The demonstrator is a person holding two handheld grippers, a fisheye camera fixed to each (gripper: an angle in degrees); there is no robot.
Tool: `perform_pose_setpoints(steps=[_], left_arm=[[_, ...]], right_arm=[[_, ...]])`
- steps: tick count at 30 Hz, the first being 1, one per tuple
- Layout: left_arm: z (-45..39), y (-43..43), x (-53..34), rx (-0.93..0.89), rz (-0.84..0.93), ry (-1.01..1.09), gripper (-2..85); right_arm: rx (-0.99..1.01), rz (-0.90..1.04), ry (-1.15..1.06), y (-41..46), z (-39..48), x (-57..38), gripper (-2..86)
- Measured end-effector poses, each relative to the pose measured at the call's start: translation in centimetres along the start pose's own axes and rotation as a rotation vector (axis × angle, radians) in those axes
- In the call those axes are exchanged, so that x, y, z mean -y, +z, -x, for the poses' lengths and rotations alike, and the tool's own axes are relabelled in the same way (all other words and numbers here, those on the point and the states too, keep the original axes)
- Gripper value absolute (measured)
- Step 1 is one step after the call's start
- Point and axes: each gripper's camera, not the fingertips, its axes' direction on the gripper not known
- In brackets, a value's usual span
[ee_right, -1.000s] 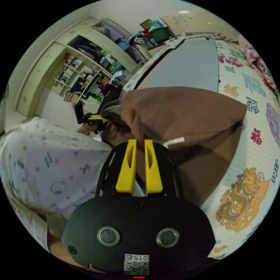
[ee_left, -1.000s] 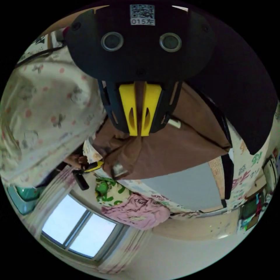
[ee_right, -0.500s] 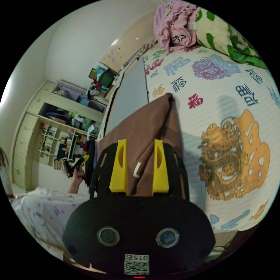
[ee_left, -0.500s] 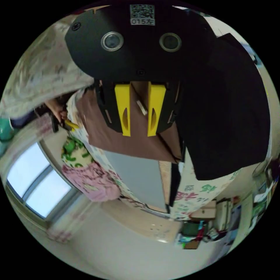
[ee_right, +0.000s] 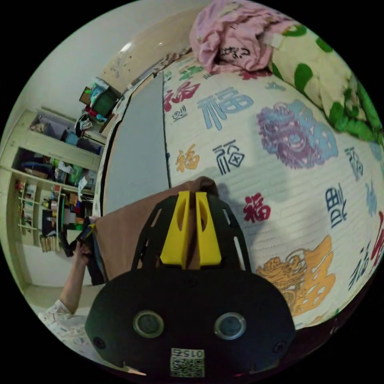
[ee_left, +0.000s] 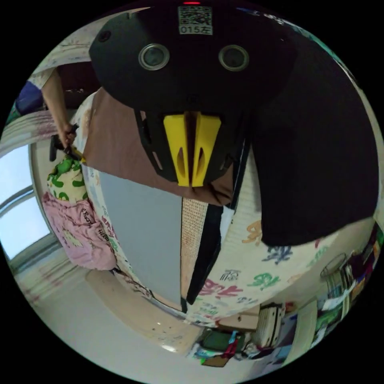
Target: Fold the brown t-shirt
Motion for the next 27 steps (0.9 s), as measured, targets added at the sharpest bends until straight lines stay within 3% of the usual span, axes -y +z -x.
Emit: perform_pose_setpoints(steps=[7, 10, 14, 18, 21, 27], left_arm=[[-1.3, -1.9, 3.0, 0.122, 0.048, 0.050, 2.4], [-3.5, -6.0, 1.4, 0.144, -0.013, 0.224, 3.9], [-6.5, -10.0, -3.5, -0.025, 0.079, 0.462, 7.3], [-5.4, -12.1, -10.0, -0.036, 0.169, 0.252, 12.3], [-4.2, -11.9, -12.0, -0.125, 0.204, 0.101, 11.9], [-3.6, -10.5, -7.4, -0.206, 0.300, 0.105, 7.3]], right_arm=[[-0.118, 0.028, 0.005, 6.9, 6.7, 0.8, 5.0], [-0.185, 0.016, -0.170, 7.4, 12.4, -4.2, 5.9], [0.013, 0.101, -0.536, 7.7, 23.1, -18.5, 6.7], [0.066, 0.281, -0.689, 12.1, 30.7, -31.4, 8.5], [0.048, 0.287, -0.683, 14.8, 33.3, -35.4, 8.7], [-0.057, 0.447, -0.933, 21.8, 39.6, -37.8, 9.5]])
